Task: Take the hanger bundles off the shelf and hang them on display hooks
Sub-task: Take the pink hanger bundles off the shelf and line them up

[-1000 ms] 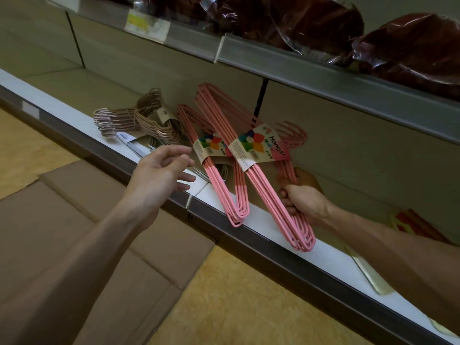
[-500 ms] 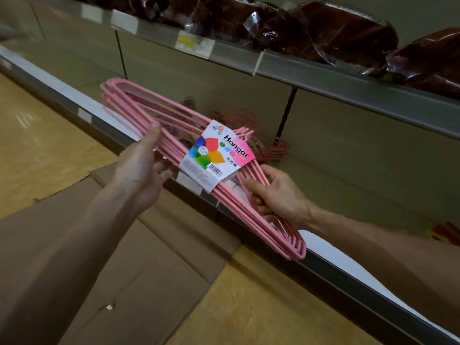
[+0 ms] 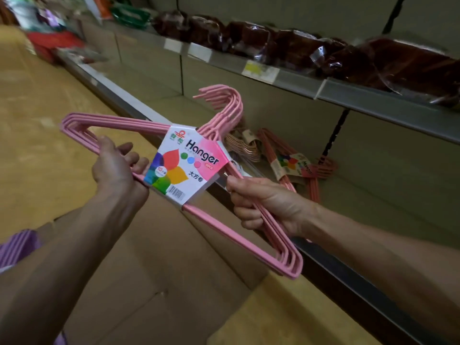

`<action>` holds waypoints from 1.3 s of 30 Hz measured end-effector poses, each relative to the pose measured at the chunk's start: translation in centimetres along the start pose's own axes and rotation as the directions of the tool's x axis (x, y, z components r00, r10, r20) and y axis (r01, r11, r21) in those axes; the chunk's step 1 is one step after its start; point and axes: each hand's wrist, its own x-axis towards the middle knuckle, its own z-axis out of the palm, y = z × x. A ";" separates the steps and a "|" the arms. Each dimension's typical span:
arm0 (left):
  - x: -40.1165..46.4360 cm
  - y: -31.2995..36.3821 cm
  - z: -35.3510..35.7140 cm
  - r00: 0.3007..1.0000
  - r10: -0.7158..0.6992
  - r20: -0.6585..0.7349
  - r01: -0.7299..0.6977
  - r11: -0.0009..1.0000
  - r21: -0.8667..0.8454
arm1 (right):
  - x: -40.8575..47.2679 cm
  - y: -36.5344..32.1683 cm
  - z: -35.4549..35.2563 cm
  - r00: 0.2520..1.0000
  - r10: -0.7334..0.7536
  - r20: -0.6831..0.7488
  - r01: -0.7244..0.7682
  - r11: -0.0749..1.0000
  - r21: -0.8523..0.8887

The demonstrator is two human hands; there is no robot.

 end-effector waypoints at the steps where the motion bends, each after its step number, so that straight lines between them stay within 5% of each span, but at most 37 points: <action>1: 0.0 0.7 -0.4 1.000 0.014 -0.004 -0.014 1.000 -0.017 | 0.4 -0.1 0.6 0.996 0.025 0.087 -0.031 0.998 0.059; 6: 0.1 3.5 -2.6 1.000 0.003 -0.002 -0.003 0.997 -0.082 | 2.1 -0.5 3.7 0.882 0.066 0.467 -0.194 0.953 0.232; 9: 0.4 4.9 -3.9 0.999 -0.027 0.019 0.028 0.998 -0.064 | 3.0 -0.6 5.6 0.845 0.055 0.532 -0.225 0.939 0.260; 16: 1.4 8.7 -5.8 0.997 0.076 -0.026 -0.059 0.911 0.407 | 4.5 0.0 9.1 0.958 0.078 0.276 -0.134 0.973 0.188; 20: 1.8 10.3 -6.8 0.929 0.355 -0.108 -0.168 0.661 0.732 | 5.4 0.5 9.9 0.977 0.045 0.207 -0.064 0.994 0.087; 23: 0.7 10.9 -7.0 0.814 0.551 0.185 -0.447 0.389 0.806 | 6.0 1.2 10.4 0.986 0.046 0.162 -0.056 0.997 0.057; 26: -1.1 10.8 -5.7 0.759 0.431 0.489 -0.638 0.335 0.694 | 6.6 2.2 10.9 0.992 0.055 0.112 -0.055 0.998 -0.003; 29: -2.6 10.7 -4.6 0.777 0.198 0.597 -0.625 0.358 0.694 | 6.9 2.9 11.8 0.995 0.062 0.080 -0.056 0.995 -0.080; 32: -3.6 10.1 -4.0 0.793 0.100 0.600 -0.593 0.348 0.726 | 7.3 3.5 12.7 0.993 0.081 0.089 -0.073 0.993 -0.095; 39: -2.9 9.9 -4.3 0.839 0.255 0.481 -0.541 0.288 0.790 | 8.4 5.1 14.3 0.982 0.097 0.161 -0.080 0.991 -0.107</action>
